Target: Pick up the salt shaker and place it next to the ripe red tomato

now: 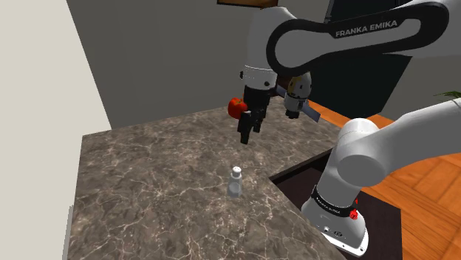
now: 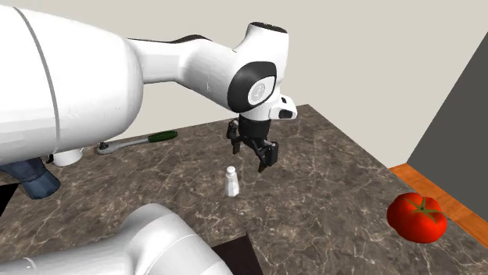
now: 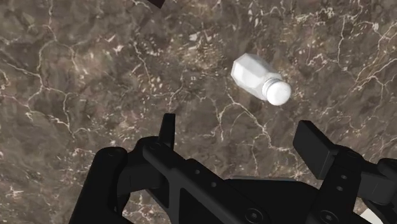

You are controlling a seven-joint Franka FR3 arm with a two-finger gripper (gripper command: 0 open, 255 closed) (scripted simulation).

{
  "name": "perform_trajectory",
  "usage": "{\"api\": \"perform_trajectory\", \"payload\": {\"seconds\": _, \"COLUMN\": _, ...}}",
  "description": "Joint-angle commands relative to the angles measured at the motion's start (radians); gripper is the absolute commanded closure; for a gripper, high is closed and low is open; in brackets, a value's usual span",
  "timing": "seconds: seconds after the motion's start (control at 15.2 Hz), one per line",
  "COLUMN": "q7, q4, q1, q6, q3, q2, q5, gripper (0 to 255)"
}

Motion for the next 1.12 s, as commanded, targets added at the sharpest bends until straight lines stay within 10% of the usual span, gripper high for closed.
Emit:
{"api": "perform_trajectory", "payload": {"seconds": 0.0, "q7": 0.033, "q4": -0.029, "q1": 0.027, "q6": 0.058, "q3": 0.047, "q2": 0.021, "q5": 0.036, "gripper": 0}}
{"api": "perform_trajectory", "payload": {"seconds": 1.06, "q7": 0.099, "q4": -0.136, "q1": 0.099, "q6": 0.328, "q3": 0.192, "q2": 0.171, "q5": 0.151, "gripper": 0}}
